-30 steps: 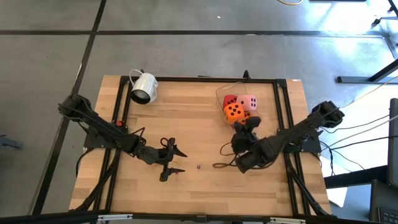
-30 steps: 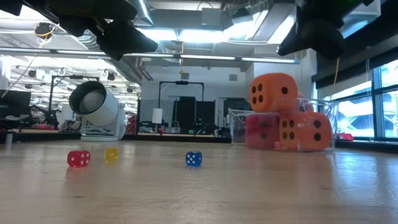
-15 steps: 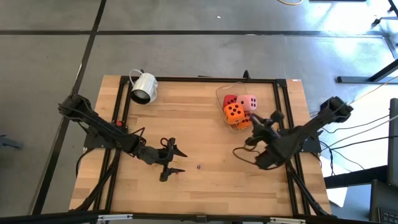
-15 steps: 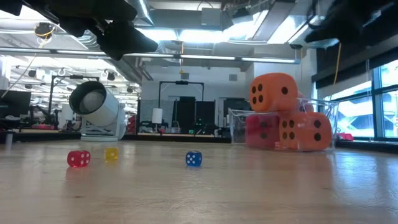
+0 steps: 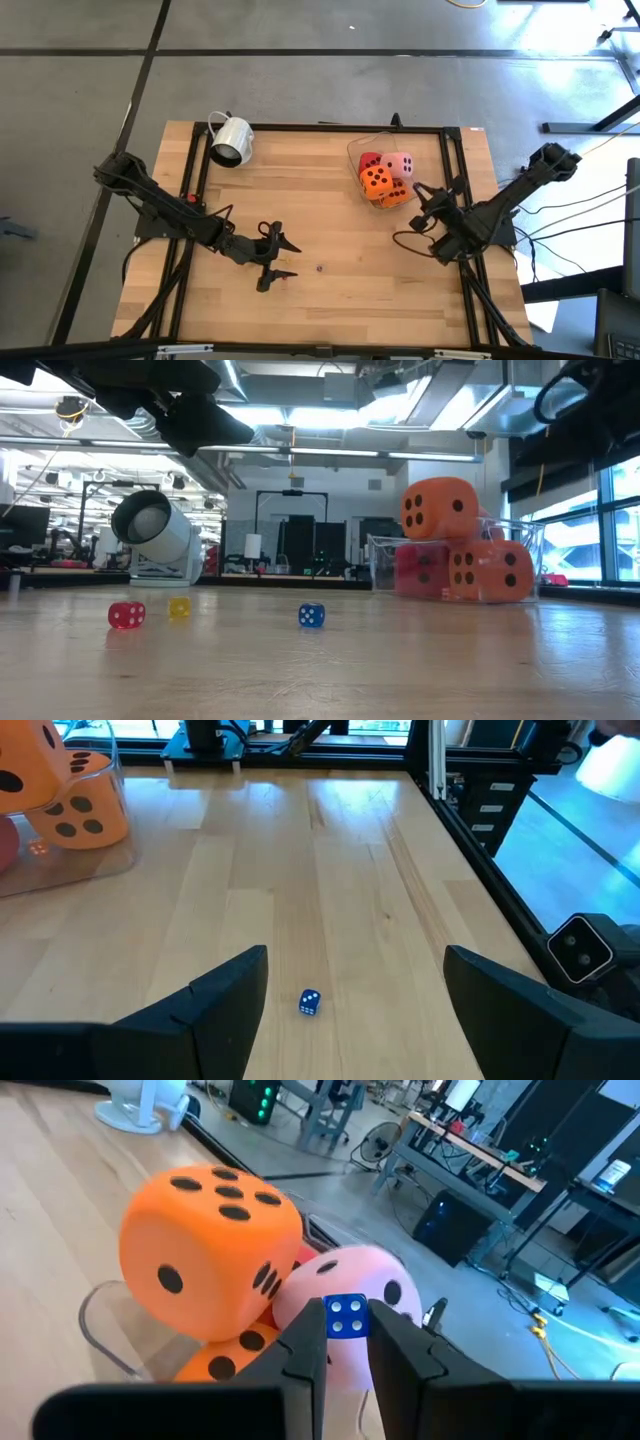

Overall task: Pick & Place Dice
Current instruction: Put the bottom small blue die in the bin

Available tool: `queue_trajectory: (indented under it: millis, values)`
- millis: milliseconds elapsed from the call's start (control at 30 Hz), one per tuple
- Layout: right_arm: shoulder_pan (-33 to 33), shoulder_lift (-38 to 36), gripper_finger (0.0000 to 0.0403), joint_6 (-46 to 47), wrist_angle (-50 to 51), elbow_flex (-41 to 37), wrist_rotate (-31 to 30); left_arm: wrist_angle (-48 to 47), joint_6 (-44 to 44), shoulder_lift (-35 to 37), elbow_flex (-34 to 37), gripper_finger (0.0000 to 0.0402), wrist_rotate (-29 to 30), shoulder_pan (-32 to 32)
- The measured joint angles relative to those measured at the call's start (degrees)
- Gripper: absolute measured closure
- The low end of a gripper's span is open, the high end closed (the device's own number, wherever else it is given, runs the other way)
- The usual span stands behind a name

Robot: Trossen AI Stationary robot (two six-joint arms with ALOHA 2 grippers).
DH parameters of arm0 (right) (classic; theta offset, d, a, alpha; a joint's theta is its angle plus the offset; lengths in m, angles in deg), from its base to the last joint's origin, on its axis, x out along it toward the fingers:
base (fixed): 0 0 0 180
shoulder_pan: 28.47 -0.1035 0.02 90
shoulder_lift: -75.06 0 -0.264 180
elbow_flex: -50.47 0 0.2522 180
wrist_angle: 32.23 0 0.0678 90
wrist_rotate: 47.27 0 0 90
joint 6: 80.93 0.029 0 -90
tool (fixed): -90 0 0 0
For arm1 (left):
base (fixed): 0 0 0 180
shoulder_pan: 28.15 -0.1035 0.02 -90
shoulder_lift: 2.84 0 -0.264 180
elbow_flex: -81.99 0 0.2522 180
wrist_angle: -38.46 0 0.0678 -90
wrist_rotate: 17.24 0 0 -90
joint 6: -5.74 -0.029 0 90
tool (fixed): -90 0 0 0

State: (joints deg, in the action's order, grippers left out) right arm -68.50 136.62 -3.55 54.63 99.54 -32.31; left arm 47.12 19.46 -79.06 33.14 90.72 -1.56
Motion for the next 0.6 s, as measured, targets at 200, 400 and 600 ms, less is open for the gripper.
queue_trajectory:
  millis: [200,400,600]
  values:
    - [3.1,-0.1,0.0346,-1.3,-7.2,-2.7,-0.6,0.0,-0.4,0.0,0.0,0.0107,0.1,0.0]
    - [8.9,-0.1,0.0346,-3.8,-14.2,-6.7,-0.1,0.0,-0.9,0.0,0.0,0.0107,0.1,0.0]
    - [12.5,-0.1,0.0346,-13.8,-26.6,-9.0,2.5,0.0,-0.9,0.0,0.0,0.0107,0.2,0.0]
